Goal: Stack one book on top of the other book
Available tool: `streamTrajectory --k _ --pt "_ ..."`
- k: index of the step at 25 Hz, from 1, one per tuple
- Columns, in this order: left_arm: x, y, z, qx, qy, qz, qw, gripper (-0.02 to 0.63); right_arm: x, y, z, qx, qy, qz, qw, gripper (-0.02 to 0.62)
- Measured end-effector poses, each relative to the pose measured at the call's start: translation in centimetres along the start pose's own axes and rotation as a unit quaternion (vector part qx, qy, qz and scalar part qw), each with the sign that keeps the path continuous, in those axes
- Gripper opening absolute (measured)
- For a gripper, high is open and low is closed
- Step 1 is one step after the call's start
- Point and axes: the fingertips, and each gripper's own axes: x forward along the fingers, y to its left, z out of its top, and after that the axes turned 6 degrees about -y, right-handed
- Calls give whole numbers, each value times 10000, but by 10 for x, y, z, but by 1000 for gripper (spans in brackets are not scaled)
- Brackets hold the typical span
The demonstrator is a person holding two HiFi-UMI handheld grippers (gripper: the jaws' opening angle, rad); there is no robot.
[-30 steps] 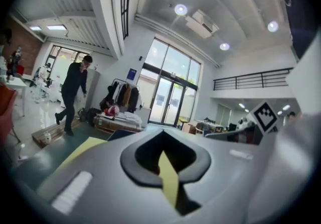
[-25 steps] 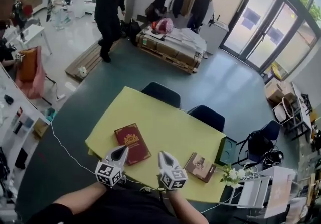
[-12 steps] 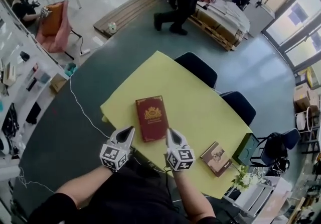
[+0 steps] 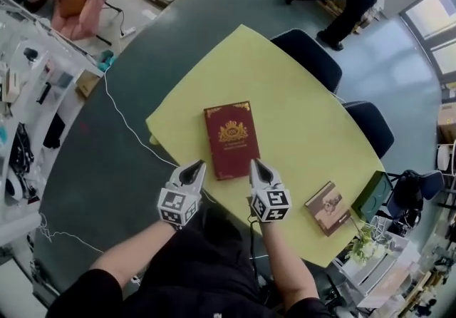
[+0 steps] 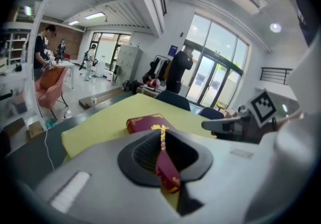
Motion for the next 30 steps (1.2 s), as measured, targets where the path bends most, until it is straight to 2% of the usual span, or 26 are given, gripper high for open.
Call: streamTrajectory --k 1,2,3,4,8,13,18,23,24,25,27,30 --pt "5 1 -7 -65 48 -18 10000 49 5 -4 -7 -23 71 3 10000 30" --pt "9 2 -13 -133 91 -48 9999 97 9 -8 -14 -40 146 8 9999 95" --pt "14 3 -18 -197 127 -74 9997 148 13 -12 -20 -50 210 7 9998 109" --pt "18 4 -24 -254 159 -92 9995 169 17 -16 -25 -55 262 -6 9996 124" --pt "38 10 -49 -509 351 -145 9980 255 34 -36 -45 130 470 -93 9988 273" --pt "57 21 -85 -1062 750 -39 9915 308 50 -48 -66 269 745 -70 9968 328" --pt "71 23 -108 -1411 969 22 9852 336 55 -55 -85 343 978 -62 9946 336" --pt "79 16 -117 -1467 1079 -62 9833 336 58 -49 -93 461 1075 148 9930 336" --pt "80 13 -118 -1482 1093 -84 9829 330 59 -46 -95 469 1112 204 9925 334" --pt "81 12 -119 -1487 1098 -74 9827 275 59 -45 -97 456 1136 208 9923 306" --pt "81 14 -121 -1443 1098 -8 9834 238 59 -45 -98 444 1132 127 9925 273" --pt "79 16 -121 -1346 1128 2 9845 236 56 -42 -97 446 1084 38 9931 259"
